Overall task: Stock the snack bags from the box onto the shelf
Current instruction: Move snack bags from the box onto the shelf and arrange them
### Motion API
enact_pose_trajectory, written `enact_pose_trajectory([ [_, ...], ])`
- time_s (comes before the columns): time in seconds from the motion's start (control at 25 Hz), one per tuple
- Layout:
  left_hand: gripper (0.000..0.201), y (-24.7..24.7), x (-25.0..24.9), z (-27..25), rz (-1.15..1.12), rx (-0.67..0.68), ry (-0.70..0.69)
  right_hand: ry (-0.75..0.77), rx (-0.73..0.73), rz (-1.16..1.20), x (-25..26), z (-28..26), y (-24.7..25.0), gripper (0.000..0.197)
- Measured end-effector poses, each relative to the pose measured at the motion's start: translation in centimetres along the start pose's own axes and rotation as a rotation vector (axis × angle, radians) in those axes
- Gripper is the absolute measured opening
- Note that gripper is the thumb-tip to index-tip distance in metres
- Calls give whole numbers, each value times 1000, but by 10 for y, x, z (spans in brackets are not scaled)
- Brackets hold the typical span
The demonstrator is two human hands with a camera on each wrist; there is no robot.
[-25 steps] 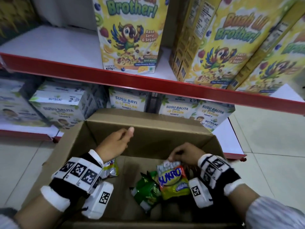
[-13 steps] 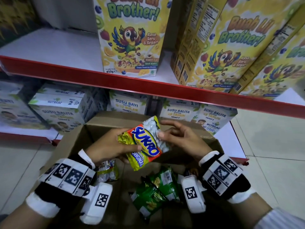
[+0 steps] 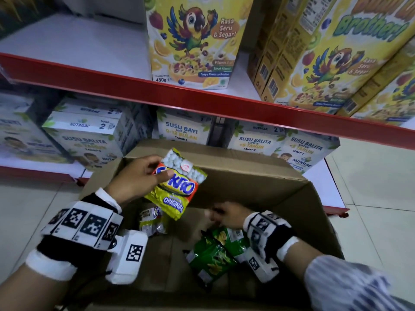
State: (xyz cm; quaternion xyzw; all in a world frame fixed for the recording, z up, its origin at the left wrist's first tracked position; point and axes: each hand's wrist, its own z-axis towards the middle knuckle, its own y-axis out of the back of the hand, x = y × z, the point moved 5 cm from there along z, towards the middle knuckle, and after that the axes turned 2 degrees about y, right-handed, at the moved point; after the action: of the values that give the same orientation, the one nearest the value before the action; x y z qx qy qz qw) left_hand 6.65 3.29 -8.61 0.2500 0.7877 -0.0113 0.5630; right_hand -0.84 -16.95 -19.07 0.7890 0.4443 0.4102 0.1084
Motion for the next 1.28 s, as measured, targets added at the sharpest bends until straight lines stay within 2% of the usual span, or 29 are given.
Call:
enact_pose_trajectory([
  [0.04, 20, 5, 0, -1, -37, -25, 8, -51, 66, -217, -12, 8, -14, 53],
  [0.12, 19, 5, -2, -4, -82, -23, 20, -105, 184, -414, -29, 17, -44, 69],
  [0.24, 22, 3, -4, -10, -89, 7, 23, -118, 251, -515, -38, 27, -79, 54],
  [0.32, 22, 8, -4, -11, -78, -7, 22, -130, 260, -494, -40, 27, -81, 45],
  [0.4, 22, 17, -2, -11, -72, -36, 34, -94, 159, -356, -31, 20, -60, 51],
  [0.52, 17, 32, -7, -11, -68, -83, 28, 12, -29, 86, 5, -12, -1, 68],
  [0.64, 18, 45, -14, -12, -154, -140, 6, 175, -146, 359, 43, -62, 63, 54],
  [0.72, 19, 46, -19, -13, -196, -159, -10, 285, -313, 389, 64, -101, 99, 46],
  [0.8, 18, 36, -24, -15, -239, -127, -36, 424, -573, 347, 85, -134, 119, 51],
  [0.88, 12, 20, -29, -20, -355, -78, -43, 581, -831, 47, 110, -153, 113, 52],
  [0.92, 15, 11, -31, -22, -433, -22, -35, 618, -902, -126, 120, -154, 100, 57],
  [0.96, 38, 2, -32, -24, -492, 51, -22, 615, -929, -247, 127, -151, 86, 63],
  [1.04, 89, -7, -32, -25, -534, 111, 11, 601, -879, -363, 133, -141, 64, 73],
  [1.08, 97, -6, -32, -24, -547, 92, -9, 629, -824, -376, 133, -138, 56, 74],
  [1.16, 78, -3, -33, -22, -565, 30, -93, 704, -752, -280, 132, -139, 49, 73],
  [1.2, 66, -1, -35, -21, -574, -3, -126, 702, -778, -146, 129, -142, 52, 72],
  [1.28, 59, 1, -37, -21, -618, -51, -162, 570, -929, 201, 115, -145, 63, 70],
])
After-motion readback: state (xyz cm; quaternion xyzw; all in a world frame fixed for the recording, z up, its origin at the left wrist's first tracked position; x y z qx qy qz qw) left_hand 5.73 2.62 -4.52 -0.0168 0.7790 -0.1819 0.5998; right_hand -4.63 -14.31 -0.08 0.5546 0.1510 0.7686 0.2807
